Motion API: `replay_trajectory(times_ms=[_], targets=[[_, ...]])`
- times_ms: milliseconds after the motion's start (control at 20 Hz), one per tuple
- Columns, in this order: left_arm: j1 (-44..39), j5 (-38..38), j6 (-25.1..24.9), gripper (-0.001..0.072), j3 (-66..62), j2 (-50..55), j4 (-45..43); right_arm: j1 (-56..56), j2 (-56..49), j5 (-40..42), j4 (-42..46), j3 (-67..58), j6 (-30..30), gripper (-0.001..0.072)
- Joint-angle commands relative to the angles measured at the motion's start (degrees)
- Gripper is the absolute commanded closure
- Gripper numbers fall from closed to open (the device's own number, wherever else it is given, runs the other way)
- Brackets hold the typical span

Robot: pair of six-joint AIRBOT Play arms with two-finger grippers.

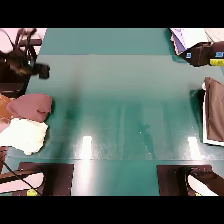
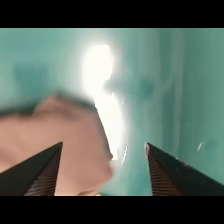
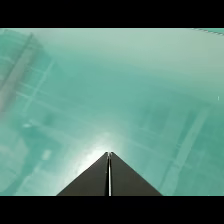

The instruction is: Fold the shirts.

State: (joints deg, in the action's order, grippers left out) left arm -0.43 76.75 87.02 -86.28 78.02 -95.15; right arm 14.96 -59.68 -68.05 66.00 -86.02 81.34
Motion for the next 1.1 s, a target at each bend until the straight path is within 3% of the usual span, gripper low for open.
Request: replay_trajectory(times_ms=[0,300,350,450,600,800,1050], targets=[[7.2,-5.1,1.0,0.0095,13.5,0.0,-2.2,0.1,0.0,0.2,0.0,-0.1,0.0,0.0692],[10.9,-11.3,3.0,0.0098,21.6,0.2,-2.1,0.1,0.0,2.4,0.0,-0.1,0.0,0.0692],[10.9,-11.4,3.1,0.0154,21.6,0.1,-1.9,0.1,0.0,3.1,0.0,-0.1,0.0,0.0692],[10.9,-11.6,3.0,0.068,21.6,-0.3,-1.9,0.1,0.0,4.1,0.0,-0.1,0.0,0.0692],[10.9,-11.8,3.7,0.0678,19.3,-3.4,-1.7,0.0,0.2,4.7,0.0,-0.1,0.0,0.0692],[9.8,-13.1,3.4,0.0678,8.0,-15.0,2.4,-1.8,2.4,10.2,0.0,-0.1,0.0,0.0693],[-3.0,-12.8,2.6,0.068,-8.1,-23.8,8.6,-6.2,6.3,16.8,-0.5,-0.1,0.0,0.0693]])
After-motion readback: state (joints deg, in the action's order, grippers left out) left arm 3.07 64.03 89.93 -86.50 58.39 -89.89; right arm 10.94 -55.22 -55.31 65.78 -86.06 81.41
